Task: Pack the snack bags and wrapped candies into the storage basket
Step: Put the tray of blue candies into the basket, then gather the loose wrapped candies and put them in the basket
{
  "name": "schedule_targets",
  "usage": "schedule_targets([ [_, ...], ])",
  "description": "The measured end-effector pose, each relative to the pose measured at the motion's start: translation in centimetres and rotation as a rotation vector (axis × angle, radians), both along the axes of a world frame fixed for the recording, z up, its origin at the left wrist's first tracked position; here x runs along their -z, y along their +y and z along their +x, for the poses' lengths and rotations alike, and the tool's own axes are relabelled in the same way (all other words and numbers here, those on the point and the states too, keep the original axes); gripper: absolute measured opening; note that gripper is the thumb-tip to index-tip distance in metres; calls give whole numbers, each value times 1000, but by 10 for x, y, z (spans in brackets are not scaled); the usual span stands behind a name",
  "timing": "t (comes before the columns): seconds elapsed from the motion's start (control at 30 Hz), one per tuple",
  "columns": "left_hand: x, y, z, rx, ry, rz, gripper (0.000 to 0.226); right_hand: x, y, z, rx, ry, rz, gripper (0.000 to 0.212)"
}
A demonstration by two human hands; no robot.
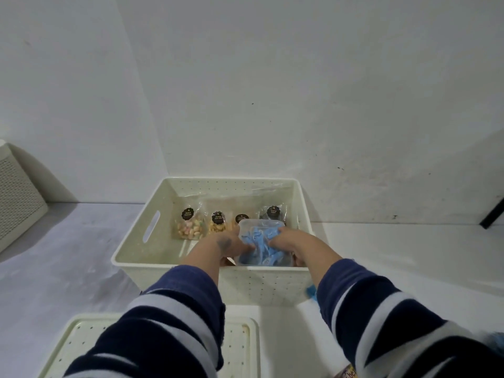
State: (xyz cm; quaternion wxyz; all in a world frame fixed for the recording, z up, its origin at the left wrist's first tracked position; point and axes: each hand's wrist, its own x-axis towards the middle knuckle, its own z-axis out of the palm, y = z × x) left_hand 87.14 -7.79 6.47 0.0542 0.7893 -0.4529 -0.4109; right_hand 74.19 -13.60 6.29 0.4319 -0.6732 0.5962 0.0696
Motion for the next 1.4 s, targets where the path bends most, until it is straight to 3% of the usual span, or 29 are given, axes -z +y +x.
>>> schedule_targets([
  [0.27, 9, -9, -17, 99, -99, 24, 71, -36, -1, 2, -69, -17, -153, 46],
  [0.4, 9, -14, -28, 109, -5, 16, 72, -66, -3, -7, -133, -64, -242, 44],
  [0.6, -11, -17, -43, 124, -64, -127, 77, -94, -3, -50, -128, -161, -308, 50],
  [0.73, -34, -19, -66, 202, -125, -272, 57, -101, 1, -98, -112, -59, -365, 48],
  [1.0, -67, -8, -156, 363, -162, -350, 58, -93, 32, -192, -248, 324, -304, 59],
  [1.4, -42, 67, -271, 284, -136, -244, 62, -67, 95, -335, -293, 343, -219, 56],
])
